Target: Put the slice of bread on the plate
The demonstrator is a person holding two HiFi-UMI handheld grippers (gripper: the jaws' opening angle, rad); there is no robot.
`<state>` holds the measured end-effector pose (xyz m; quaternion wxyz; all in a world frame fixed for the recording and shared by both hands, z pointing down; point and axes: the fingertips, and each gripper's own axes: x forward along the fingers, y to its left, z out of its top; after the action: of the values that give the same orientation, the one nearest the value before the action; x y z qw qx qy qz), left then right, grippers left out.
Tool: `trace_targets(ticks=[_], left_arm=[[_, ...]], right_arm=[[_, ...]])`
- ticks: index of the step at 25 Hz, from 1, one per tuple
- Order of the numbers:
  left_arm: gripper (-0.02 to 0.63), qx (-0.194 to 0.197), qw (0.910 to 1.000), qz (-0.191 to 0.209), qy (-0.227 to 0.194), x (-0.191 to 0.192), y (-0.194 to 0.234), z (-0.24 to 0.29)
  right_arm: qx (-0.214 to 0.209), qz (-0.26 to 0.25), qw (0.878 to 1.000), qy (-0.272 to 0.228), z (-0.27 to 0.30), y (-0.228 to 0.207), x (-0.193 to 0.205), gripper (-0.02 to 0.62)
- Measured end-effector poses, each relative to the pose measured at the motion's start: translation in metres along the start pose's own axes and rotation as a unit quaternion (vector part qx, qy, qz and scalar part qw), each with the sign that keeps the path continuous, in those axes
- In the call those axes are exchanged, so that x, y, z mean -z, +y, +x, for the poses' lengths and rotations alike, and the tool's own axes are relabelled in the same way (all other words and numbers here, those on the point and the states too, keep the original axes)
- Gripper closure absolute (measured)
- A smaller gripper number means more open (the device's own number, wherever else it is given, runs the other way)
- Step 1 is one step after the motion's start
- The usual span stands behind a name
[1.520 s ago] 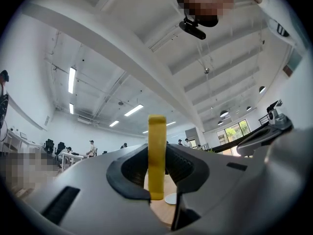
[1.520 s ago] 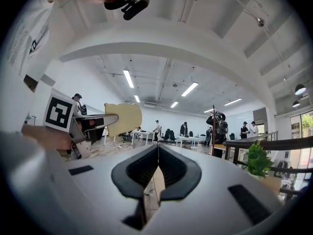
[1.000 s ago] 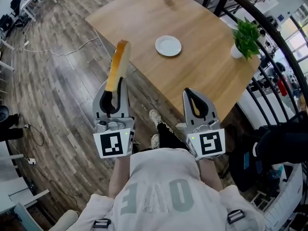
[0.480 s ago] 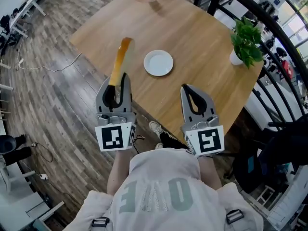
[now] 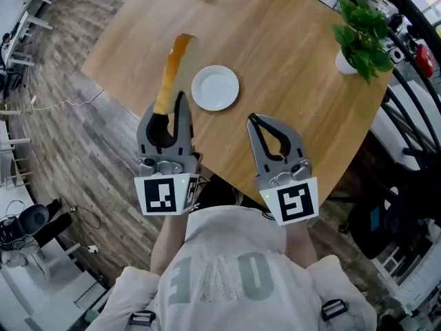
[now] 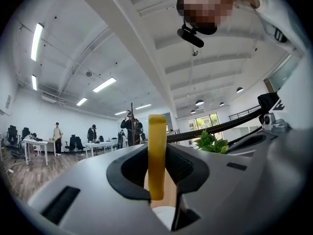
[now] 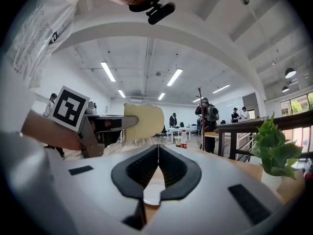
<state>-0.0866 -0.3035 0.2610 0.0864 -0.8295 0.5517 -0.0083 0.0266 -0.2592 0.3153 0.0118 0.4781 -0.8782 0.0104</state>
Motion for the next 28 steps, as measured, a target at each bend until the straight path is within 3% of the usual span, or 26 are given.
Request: trace_targets(ticks=[4, 8, 10, 14, 17, 20, 23, 26, 28], left_arm=[[0.514, 0.011, 0.9990, -0.042, 0.010, 0.013, 0.006, 0.009], [0.514, 0.040, 0.9851, -0.164, 0.031, 0.037, 0.006, 0.025], [0.514, 0.057, 0.9731, -0.219, 0.046, 0.049, 0.002, 0.026], [0.514, 0.102, 0.9299, -0.334, 0.116, 0.086, -0.010, 0.026], [0.514, 0.115, 0.9099, -0.369, 0.150, 0.112, -0.015, 0.026], [0.514, 0.092, 0.8877, -0.414, 0.178, 0.149, -0.015, 0.025], [0.514, 0.079, 0.8791, -0.415, 0.221, 0.180, -0.018, 0.019], [0.514, 0.078, 0.8699, -0.427, 0.233, 0.193, -0.025, 0.017], [0.514, 0.080, 0.8723, -0.420, 0.237, 0.198, -0.026, 0.022]], right_arm=[[0.003, 0.032, 0.999, -0.008, 0.010, -0.008, -0.007, 0.577], [0.016, 0.039, 0.999, -0.011, 0.012, -0.020, -0.005, 0.577], [0.019, 0.034, 0.999, 0.003, 0.009, -0.022, 0.005, 0.577], [0.025, 0.055, 0.998, 0.017, 0.009, -0.023, 0.018, 0.577], [0.026, 0.057, 0.998, 0.026, 0.012, -0.025, 0.024, 0.577], [0.033, 0.063, 0.997, 0.036, 0.014, -0.028, 0.031, 0.577], [0.034, 0.071, 0.996, 0.042, 0.019, -0.028, 0.035, 0.577], [0.026, 0.074, 0.996, 0.049, 0.025, -0.031, 0.040, 0.577], [0.020, 0.075, 0.996, 0.052, 0.031, -0.033, 0.044, 0.577]])
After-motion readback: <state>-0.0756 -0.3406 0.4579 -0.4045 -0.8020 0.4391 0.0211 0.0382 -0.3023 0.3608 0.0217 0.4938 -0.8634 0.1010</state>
